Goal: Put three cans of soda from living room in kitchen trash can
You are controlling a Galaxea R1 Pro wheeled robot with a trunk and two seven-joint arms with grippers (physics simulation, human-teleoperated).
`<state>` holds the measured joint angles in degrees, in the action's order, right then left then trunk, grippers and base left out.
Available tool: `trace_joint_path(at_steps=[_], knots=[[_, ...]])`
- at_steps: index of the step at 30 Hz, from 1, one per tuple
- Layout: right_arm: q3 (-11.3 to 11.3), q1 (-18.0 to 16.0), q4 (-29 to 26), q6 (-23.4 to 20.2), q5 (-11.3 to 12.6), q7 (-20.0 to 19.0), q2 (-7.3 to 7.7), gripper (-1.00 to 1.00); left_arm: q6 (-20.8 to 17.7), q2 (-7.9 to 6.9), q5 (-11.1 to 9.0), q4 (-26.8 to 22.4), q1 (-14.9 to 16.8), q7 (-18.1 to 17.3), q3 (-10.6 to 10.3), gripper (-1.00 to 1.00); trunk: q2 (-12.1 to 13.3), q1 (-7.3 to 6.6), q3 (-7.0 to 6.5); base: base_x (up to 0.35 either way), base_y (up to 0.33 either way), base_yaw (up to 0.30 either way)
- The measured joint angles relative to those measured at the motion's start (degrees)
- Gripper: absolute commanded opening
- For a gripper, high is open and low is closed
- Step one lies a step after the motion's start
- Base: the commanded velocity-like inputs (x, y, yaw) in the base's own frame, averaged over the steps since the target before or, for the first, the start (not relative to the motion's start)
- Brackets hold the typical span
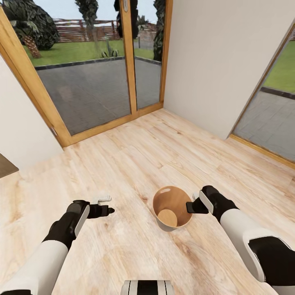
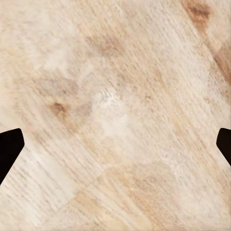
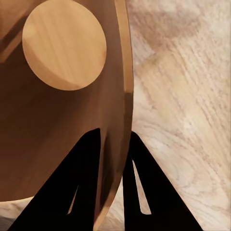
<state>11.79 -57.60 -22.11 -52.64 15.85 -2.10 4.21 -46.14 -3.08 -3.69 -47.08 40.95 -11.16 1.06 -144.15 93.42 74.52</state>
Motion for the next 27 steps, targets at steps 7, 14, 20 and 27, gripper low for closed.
trace_joint_path(at_steps=[7,14,20,27], knots=[[0.1,0.0,0.0,0.0,-0.4,0.0,-0.13,-1.0,0.0,0.0,0.0,0.0,0.0,0.0,0.0,1.0,0.0,0.0,0.0,0.0,0.0,0.0],[0.1,0.0,0.0,0.0,-0.4,0.0,-0.15,-1.0,0.0,0.03,0.0,0.0,0.0,0.1,0.0,1.0,0.0,0.0,0.0,0.0,0.0,0.0],[0.7,0.2,0.6,3.4,0.1,-0.1,-0.2,-1.0,-0.1,0.8,0.3,0.1,0.1,0.6,-0.1,1.0,0.1,-0.09,-0.86,0.0,0.0,0.0],[3.2,0.1,0.2,4.3,-0.4,-0.1,-0.28,-1.0,-0.1,0.86,0.3,0.1,0.0,0.6,-0.1,1.0,0.1,-0.28,-2.42,0.0,0.0,0.0]])
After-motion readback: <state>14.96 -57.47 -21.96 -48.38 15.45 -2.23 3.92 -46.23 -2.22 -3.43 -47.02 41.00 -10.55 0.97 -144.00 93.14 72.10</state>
